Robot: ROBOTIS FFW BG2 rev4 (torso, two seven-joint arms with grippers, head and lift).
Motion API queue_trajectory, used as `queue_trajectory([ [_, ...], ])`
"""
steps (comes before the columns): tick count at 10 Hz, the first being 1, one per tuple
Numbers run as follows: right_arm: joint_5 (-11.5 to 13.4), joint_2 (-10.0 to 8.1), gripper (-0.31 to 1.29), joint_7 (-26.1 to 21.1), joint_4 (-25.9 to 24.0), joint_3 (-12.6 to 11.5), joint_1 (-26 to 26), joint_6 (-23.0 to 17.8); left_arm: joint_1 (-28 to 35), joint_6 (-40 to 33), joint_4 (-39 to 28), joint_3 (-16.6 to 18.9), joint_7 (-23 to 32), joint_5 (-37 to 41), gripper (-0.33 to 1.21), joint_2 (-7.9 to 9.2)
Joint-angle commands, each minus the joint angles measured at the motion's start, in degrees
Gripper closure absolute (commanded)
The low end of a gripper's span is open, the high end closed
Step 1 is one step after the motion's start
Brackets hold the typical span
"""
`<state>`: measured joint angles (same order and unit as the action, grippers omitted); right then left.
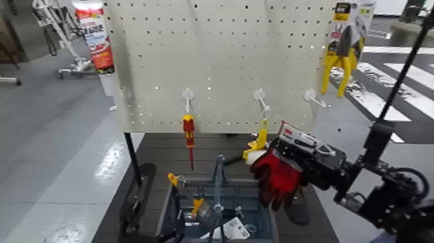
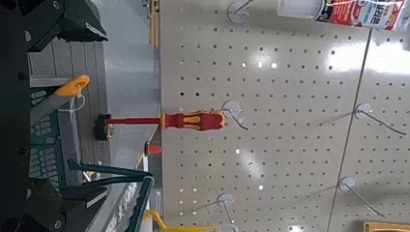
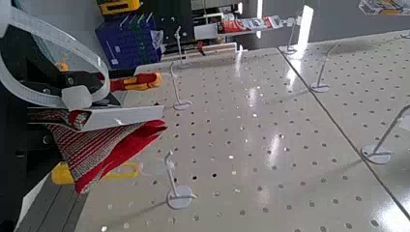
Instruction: Put the red colored gloves into the crate.
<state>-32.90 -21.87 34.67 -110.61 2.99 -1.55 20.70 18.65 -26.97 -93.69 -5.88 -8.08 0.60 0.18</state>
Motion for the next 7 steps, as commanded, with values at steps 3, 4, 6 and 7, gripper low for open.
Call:
queue_trajectory([
  [3, -3.31, 1.48, 1.12, 0.13, 3.29, 5.44, 0.23, -1.90, -0.29, 0.34, 0.09, -0.80, 0.17, 0.20, 0.17, -5.89],
  [4, -3.92, 1.74, 1.12, 0.40, 4.70, 6.50, 0.05, -3.13, -0.29, 0.43, 0.09, -0.89, 0.26, 0.11, 0.17, -5.80],
  [6, -3.92, 2.36, 1.12, 1.10, 7.33, 8.17, -0.39, -4.36, -0.37, 0.43, 0.18, -1.15, 0.44, 0.20, 0.17, -5.80],
  [7, -3.92, 2.62, 1.12, 1.89, 9.53, 9.49, -1.09, -5.50, -0.37, 0.43, 0.18, -1.15, 0.52, 0.20, 0.17, -5.80],
])
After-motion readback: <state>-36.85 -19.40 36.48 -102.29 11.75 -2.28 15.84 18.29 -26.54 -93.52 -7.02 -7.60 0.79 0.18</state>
